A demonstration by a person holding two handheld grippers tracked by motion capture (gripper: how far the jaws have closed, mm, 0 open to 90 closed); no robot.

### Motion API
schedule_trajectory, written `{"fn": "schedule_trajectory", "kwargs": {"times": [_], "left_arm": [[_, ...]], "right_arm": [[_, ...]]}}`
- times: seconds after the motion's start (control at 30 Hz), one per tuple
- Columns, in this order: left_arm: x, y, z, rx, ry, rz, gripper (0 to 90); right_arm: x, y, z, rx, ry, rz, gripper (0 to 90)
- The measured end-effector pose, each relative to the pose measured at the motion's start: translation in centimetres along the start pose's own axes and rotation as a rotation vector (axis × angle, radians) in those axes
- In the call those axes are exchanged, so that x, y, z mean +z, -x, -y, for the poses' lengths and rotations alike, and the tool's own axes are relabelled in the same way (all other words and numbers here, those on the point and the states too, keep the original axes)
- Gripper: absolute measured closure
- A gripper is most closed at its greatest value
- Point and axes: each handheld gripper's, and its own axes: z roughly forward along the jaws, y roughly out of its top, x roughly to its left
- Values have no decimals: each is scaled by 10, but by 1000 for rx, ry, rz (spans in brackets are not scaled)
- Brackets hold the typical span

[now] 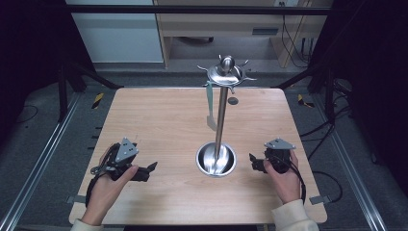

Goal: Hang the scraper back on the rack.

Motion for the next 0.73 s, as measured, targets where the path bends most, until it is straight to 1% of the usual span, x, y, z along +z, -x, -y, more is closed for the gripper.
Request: {"fn": "schedule_trajectory", "kwargs": {"times": [0.1,0.13,0.17,0.2,0.27,0.3,0.33,0.37,0.4,0.43,0.47,0.53,0.57,0.67,0.73], "left_arm": [[2,-5,12,1,-22,-36,43],[3,-6,17,-2,-29,-39,41],[4,-8,22,-16,-31,-37,40],[5,-10,28,-23,-39,-44,39],[8,-14,40,-35,-62,-70,39],[9,-17,46,-42,-71,-106,45],[9,-19,54,-41,-82,-158,53],[9,-22,61,-44,-98,-193,58],[9,-25,67,-84,-108,-190,63],[9,-28,73,-124,-102,-173,63],[9,-29,76,-136,-102,-161,63],[10,-30,80,-125,-125,-172,60],[11,-31,80,-126,-128,-172,60],[14,-31,81,-142,-125,-161,59],[17,-31,81,-133,-132,-149,58]], "right_arm": [[0,0,0,1,-2,-1,105],[0,-1,0,6,-3,0,105],[0,-1,0,8,-3,-1,105],[0,-1,0,10,-5,1,105],[0,0,0,6,-7,-1,105],[0,0,0,1,-9,-1,105],[0,0,1,-1,-11,3,105],[1,0,1,3,-13,4,105],[1,0,1,6,-18,6,105],[1,0,1,7,-22,5,105],[1,0,1,12,-21,4,106],[1,1,1,10,-16,2,106],[1,1,1,8,-18,2,106],[1,0,1,13,-23,1,106],[1,1,1,10,-21,0,106]]}}
